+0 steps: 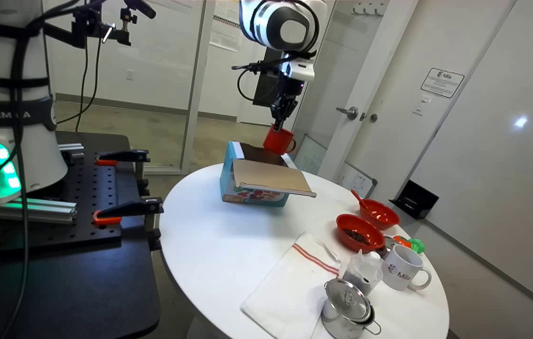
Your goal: Open the lid of the box then put the red cup in the box
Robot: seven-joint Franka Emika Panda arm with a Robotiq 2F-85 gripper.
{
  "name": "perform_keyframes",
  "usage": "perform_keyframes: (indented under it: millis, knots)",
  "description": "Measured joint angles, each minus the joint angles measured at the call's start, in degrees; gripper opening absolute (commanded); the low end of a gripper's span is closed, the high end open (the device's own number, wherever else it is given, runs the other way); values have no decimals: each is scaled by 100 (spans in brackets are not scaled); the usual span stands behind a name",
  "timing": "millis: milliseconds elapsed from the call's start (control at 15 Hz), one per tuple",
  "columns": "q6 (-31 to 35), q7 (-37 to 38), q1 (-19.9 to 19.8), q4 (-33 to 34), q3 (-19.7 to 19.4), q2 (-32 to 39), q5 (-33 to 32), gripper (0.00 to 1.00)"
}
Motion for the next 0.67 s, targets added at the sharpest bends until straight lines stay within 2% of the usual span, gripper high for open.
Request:
perform_keyframes:
  millis: [667]
  knots:
    - [-542, -88, -9, 931, 57, 1370, 143, 4]
